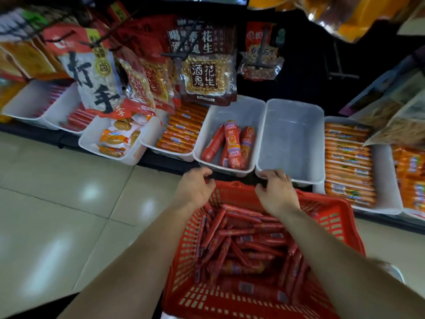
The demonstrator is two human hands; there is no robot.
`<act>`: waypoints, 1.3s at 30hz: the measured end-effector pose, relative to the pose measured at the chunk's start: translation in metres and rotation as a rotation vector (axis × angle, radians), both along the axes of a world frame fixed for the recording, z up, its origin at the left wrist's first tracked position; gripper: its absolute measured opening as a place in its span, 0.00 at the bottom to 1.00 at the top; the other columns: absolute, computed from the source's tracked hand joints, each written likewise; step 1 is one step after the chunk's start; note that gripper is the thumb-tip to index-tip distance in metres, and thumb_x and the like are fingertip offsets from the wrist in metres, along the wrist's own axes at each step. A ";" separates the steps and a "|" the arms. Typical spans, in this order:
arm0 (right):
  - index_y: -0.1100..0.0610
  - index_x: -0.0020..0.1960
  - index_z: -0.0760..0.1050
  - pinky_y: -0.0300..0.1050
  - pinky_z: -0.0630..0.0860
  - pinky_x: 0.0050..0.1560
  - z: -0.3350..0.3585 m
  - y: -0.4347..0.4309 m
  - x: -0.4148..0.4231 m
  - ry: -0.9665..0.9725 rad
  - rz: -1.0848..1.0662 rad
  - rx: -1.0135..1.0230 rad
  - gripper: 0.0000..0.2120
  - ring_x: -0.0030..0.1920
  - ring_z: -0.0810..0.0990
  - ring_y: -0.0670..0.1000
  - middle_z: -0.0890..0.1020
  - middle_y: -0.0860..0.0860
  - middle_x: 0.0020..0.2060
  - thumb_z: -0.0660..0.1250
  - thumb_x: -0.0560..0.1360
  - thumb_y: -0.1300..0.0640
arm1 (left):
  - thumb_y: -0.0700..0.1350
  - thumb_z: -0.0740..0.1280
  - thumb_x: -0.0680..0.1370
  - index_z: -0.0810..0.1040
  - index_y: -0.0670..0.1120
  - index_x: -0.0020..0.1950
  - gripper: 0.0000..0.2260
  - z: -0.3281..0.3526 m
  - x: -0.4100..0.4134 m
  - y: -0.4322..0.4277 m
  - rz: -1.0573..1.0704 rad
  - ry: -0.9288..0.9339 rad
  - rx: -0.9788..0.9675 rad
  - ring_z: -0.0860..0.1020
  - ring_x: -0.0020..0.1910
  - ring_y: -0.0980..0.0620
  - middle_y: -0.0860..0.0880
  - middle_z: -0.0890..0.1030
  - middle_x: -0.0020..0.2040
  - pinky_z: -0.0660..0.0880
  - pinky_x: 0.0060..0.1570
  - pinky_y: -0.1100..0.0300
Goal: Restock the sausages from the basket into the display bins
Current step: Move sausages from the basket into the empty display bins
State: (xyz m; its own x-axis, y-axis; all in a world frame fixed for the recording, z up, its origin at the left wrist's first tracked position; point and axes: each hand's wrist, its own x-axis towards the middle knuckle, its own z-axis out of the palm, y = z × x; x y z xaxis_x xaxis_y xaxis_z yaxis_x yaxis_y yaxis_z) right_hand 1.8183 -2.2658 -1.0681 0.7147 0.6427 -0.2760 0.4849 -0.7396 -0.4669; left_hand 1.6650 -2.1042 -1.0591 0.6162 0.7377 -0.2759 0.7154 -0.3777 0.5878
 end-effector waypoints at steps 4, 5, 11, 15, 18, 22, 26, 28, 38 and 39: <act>0.56 0.63 0.77 0.53 0.72 0.64 0.003 -0.054 -0.015 -0.037 0.013 0.092 0.17 0.62 0.74 0.61 0.76 0.56 0.59 0.67 0.74 0.57 | 0.47 0.68 0.77 0.82 0.47 0.59 0.12 0.004 -0.022 -0.047 -0.060 0.073 0.003 0.81 0.57 0.48 0.47 0.84 0.56 0.73 0.58 0.58; 0.55 0.61 0.77 0.53 0.72 0.63 0.000 -0.068 -0.019 -0.027 0.020 0.092 0.16 0.61 0.75 0.61 0.76 0.56 0.58 0.67 0.74 0.57 | 0.48 0.68 0.77 0.82 0.48 0.59 0.12 -0.001 -0.029 -0.058 -0.068 0.101 -0.025 0.81 0.57 0.47 0.47 0.84 0.56 0.74 0.58 0.57; 0.52 0.63 0.76 0.50 0.72 0.64 -0.047 -0.134 -0.030 0.220 0.138 -0.244 0.18 0.61 0.77 0.60 0.77 0.57 0.60 0.66 0.73 0.52 | 0.55 0.68 0.76 0.80 0.48 0.58 0.15 -0.050 -0.058 -0.113 -0.142 0.246 -0.178 0.81 0.55 0.43 0.45 0.84 0.54 0.76 0.53 0.55; 0.51 0.70 0.69 0.55 0.72 0.65 -0.083 -0.152 -0.035 0.261 0.218 -0.445 0.27 0.66 0.73 0.61 0.72 0.57 0.67 0.63 0.72 0.46 | 0.61 0.63 0.78 0.75 0.48 0.66 0.22 -0.085 -0.064 -0.131 -0.155 0.363 -0.167 0.78 0.60 0.39 0.42 0.81 0.61 0.75 0.59 0.51; 0.52 0.76 0.62 0.57 0.69 0.67 -0.100 -0.147 -0.038 0.140 0.276 -0.498 0.30 0.71 0.64 0.62 0.65 0.56 0.71 0.63 0.76 0.47 | 0.56 0.67 0.76 0.65 0.46 0.74 0.29 -0.103 -0.061 -0.131 -0.211 0.465 -0.144 0.69 0.70 0.38 0.40 0.70 0.71 0.65 0.70 0.47; 0.52 0.78 0.57 0.62 0.63 0.71 -0.125 -0.137 -0.043 0.046 0.241 -0.448 0.36 0.74 0.57 0.64 0.60 0.55 0.74 0.66 0.74 0.45 | 0.55 0.72 0.73 0.52 0.46 0.80 0.43 -0.124 -0.060 -0.127 -0.182 0.446 -0.110 0.54 0.78 0.40 0.41 0.57 0.78 0.56 0.76 0.46; 0.52 0.78 0.58 0.61 0.57 0.71 -0.140 -0.126 -0.037 0.069 0.274 -0.510 0.34 0.73 0.62 0.60 0.66 0.53 0.73 0.64 0.76 0.43 | 0.56 0.75 0.70 0.40 0.48 0.81 0.53 -0.147 -0.062 -0.123 -0.162 0.430 -0.093 0.50 0.79 0.40 0.44 0.46 0.81 0.61 0.74 0.42; 0.52 0.77 0.60 0.61 0.58 0.71 -0.142 -0.117 -0.034 0.031 0.295 -0.425 0.32 0.72 0.64 0.58 0.67 0.52 0.73 0.64 0.76 0.45 | 0.56 0.76 0.70 0.38 0.46 0.80 0.56 -0.153 -0.059 -0.122 -0.183 0.483 -0.066 0.50 0.79 0.39 0.43 0.45 0.81 0.60 0.75 0.43; 0.54 0.81 0.44 0.58 0.56 0.75 -0.173 -0.036 -0.029 0.074 0.515 -0.402 0.50 0.77 0.53 0.56 0.52 0.52 0.79 0.68 0.72 0.36 | 0.48 0.73 0.73 0.42 0.41 0.81 0.49 -0.164 -0.071 -0.120 -0.125 0.350 -0.120 0.58 0.77 0.40 0.39 0.54 0.80 0.61 0.75 0.49; 0.54 0.81 0.45 0.59 0.57 0.74 -0.177 -0.034 -0.028 0.050 0.531 -0.437 0.50 0.76 0.55 0.57 0.54 0.52 0.78 0.68 0.72 0.34 | 0.49 0.73 0.74 0.42 0.40 0.81 0.48 -0.163 -0.070 -0.119 -0.127 0.358 -0.126 0.63 0.76 0.40 0.39 0.58 0.79 0.63 0.74 0.49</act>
